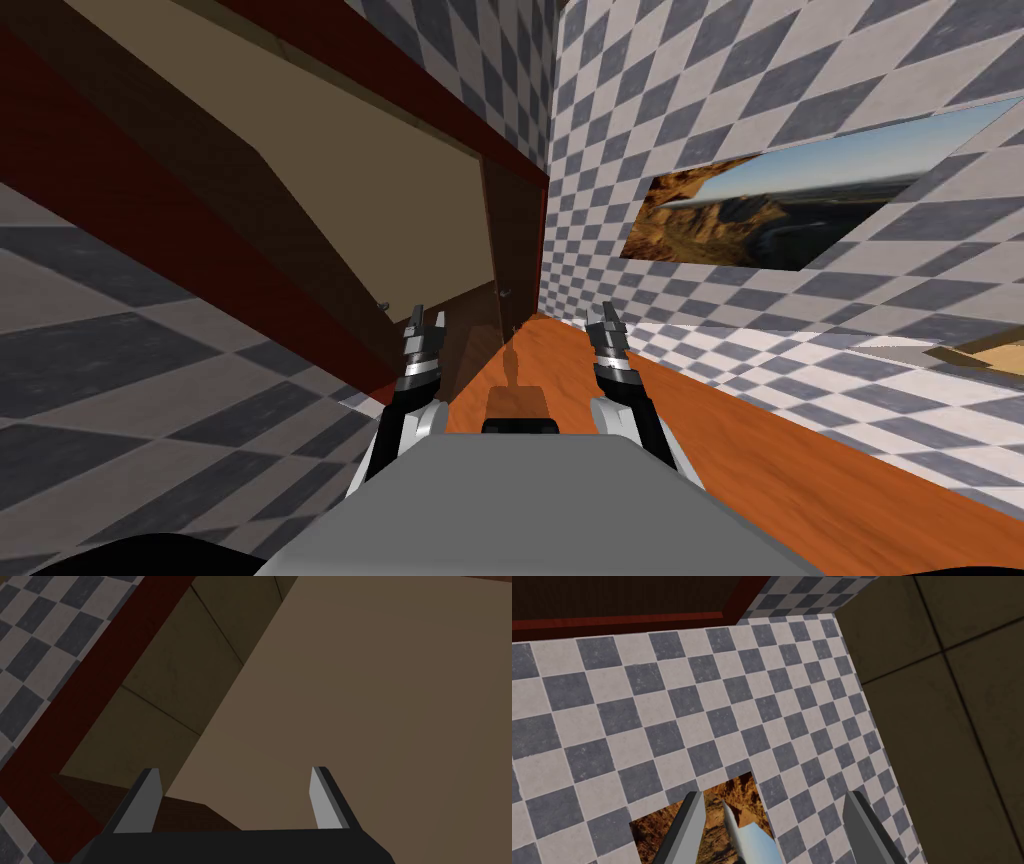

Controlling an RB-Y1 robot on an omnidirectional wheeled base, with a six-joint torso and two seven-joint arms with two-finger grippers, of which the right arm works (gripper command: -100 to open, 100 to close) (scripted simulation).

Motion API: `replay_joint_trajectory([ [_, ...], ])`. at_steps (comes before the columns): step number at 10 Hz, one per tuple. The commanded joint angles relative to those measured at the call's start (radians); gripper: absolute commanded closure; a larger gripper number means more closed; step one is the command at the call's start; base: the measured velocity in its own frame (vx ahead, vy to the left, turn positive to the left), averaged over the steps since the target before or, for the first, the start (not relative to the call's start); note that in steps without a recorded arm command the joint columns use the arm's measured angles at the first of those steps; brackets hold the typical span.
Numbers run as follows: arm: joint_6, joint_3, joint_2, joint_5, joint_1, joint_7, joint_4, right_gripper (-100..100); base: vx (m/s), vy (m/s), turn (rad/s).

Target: Push the door open

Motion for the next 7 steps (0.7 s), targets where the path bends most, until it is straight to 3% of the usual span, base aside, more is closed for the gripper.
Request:
replay_joint_trajectory([
  [1, -0.009, 0.006, -0.012, 0.003, -0.015, -0.001, 0.040, -100, 0.213, 0.015, 0.056],
  [7, -0.039, 0.026, -0.039, 0.011, -0.062, -0.004, 0.161, -100, 0.107, -0.040, 0.076],
])
